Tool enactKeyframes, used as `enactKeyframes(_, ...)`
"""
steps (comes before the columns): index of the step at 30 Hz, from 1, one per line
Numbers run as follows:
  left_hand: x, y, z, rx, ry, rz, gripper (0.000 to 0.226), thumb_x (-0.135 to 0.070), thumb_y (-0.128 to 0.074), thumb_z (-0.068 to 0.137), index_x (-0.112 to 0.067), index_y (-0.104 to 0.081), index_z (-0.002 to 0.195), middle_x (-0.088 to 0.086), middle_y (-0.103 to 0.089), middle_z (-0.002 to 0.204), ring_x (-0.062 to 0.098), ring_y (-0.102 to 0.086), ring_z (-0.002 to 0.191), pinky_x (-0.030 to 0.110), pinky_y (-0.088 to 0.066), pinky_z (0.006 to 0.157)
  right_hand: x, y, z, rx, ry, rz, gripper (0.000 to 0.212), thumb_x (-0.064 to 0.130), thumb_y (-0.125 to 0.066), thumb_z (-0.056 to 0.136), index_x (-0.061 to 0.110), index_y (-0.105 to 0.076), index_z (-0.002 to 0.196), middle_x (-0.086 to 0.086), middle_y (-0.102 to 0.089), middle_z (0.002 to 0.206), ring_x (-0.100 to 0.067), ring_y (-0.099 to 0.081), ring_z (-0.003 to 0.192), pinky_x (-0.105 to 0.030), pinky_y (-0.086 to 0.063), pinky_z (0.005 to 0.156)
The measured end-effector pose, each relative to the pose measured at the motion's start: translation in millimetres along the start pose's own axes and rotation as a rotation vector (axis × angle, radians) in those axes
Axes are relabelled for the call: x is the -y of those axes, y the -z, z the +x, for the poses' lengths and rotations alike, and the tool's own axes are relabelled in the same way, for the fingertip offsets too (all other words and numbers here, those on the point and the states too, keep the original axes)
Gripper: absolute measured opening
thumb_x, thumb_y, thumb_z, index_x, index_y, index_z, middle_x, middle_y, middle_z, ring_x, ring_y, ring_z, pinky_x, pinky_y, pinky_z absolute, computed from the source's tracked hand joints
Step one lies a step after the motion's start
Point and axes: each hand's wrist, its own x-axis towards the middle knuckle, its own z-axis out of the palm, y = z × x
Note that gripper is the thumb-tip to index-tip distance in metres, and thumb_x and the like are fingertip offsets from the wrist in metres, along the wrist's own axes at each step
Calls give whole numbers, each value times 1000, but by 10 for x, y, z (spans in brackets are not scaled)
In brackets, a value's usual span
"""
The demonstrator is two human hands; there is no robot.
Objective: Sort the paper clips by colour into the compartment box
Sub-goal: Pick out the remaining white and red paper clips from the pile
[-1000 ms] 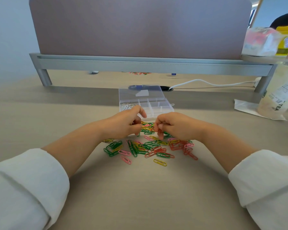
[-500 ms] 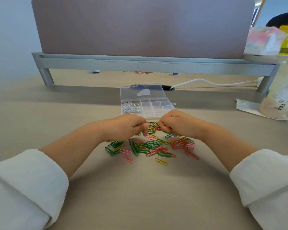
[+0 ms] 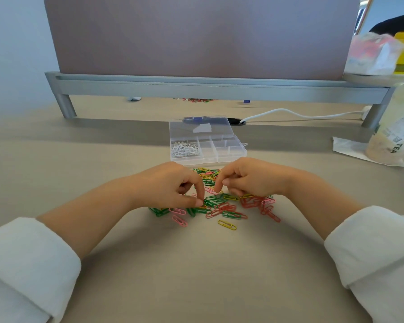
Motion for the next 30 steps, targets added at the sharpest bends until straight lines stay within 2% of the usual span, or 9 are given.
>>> enactKeyframes(2,12,6,-15,9,-16,14,6,-36,-68,80,-36,-62,79,-11,-40,49,6,-40,50,17,-29,49,9,14,-7,-3,6,22,22,20,-45,97,24,-64,85,14,-46,46,0,-43,46,-21,-44,65)
enactKeyframes(4,9,24,-12,11,-3,24,12,-33,-68,80,-38,-59,75,-15,-43,48,6,-40,49,17,-29,49,37,38,-31,-5,31,12,20,28,-54,92,25,-60,73,15,-41,41,-1,-39,43,-13,-37,55)
enactKeyframes(6,-3,42,-8,14,29,47,15,-27,-67,82,-36,-57,75,-10,-40,45,3,-42,49,15,-31,49,43,48,-45,26,59,-32,19,30,-64,85,25,-57,68,13,-37,38,-4,-35,42,-11,-30,49)
enactKeyframes(9,-8,70,-11,27,83,128,11,-22,-63,84,-29,-56,78,-8,-38,51,-2,-45,52,11,-33,50,45,32,-39,82,41,-117,16,29,-68,83,29,-58,69,13,-39,38,-4,-36,42,-17,-31,52)
enactKeyframes(12,-13,88,-18,13,117,212,8,-20,-60,83,-28,-58,85,-9,-41,57,3,-42,53,13,-29,49,69,25,-29,92,11,-166,19,27,-64,86,31,-55,70,19,-45,37,1,-43,41,-17,-30,53)
enactKeyframes(16,-56,85,-27,-21,43,149,15,-20,-65,79,-28,-67,92,-8,-37,48,6,-39,49,20,-31,53,54,39,-39,97,32,-143,13,25,-68,83,28,-61,73,14,-43,37,-3,-41,41,-17,-32,53)
enactKeyframes(20,-124,56,-26,-1,-30,126,13,-31,-71,78,-30,-70,91,-8,-35,47,-6,-45,53,14,-30,49,36,41,-40,103,46,-123,9,23,-73,78,28,-66,77,12,-40,38,-5,-36,43,-17,-31,50)
enactKeyframes(25,-113,47,-3,10,-4,181,13,-28,-66,83,-27,-70,95,-9,-35,50,-13,-45,58,11,-31,50,56,39,-21,42,39,-186,15,21,-69,82,30,-62,71,15,-42,36,-3,-40,41,-19,-31,51)
enactKeyframes(30,-77,43,-3,14,16,207,10,-25,-63,84,-24,-64,94,-9,-36,52,-7,-44,54,12,-30,50,35,51,-31,36,51,-163,8,25,-71,80,27,-65,75,14,-42,37,-4,-39,41,-17,-30,49)
